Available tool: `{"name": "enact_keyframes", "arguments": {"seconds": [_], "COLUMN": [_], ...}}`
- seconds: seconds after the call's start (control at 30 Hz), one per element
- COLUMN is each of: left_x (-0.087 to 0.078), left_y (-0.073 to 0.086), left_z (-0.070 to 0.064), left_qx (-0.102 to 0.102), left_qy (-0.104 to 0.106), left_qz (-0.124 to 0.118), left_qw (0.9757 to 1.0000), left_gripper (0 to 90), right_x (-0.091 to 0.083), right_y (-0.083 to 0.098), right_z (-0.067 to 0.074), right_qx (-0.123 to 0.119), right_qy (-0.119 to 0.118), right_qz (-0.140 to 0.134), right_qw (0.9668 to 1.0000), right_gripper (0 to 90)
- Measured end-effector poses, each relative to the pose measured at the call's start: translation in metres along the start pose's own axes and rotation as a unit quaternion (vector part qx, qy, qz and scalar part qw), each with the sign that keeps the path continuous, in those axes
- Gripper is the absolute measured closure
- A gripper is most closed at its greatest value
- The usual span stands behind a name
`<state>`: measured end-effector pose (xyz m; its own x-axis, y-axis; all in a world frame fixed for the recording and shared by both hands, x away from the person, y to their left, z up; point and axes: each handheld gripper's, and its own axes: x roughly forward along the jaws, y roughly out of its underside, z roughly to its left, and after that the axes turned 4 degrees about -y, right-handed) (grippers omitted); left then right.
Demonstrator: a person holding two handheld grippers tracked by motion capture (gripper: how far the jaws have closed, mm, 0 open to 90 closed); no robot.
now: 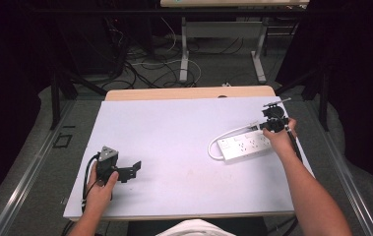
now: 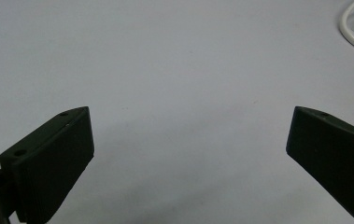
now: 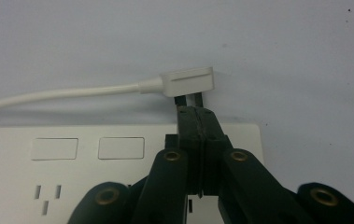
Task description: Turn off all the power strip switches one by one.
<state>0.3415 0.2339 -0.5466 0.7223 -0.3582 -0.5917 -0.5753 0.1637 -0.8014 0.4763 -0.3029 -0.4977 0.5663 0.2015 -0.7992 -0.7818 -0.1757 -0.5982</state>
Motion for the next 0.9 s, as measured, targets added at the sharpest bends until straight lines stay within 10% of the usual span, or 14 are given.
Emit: {"name": "enact_keyframes", "arguments": {"seconds": [0.9], "left_x": [-0.001], "left_y": [0.000], "left_z": [0.000], "left_qx": [-0.001], "left_qy": [-0.001], "left_qz": [0.001], "left_qw": [1.0000], "left_gripper": [0.9], "right_x": [0.014], "right_y": [0.002], "right_z": [-0.011], "right_qx": [0.038], "right_qy": [0.001], "right_qz": [0.032], "right_qw": [0.9987], "right_gripper": [90.0]}}
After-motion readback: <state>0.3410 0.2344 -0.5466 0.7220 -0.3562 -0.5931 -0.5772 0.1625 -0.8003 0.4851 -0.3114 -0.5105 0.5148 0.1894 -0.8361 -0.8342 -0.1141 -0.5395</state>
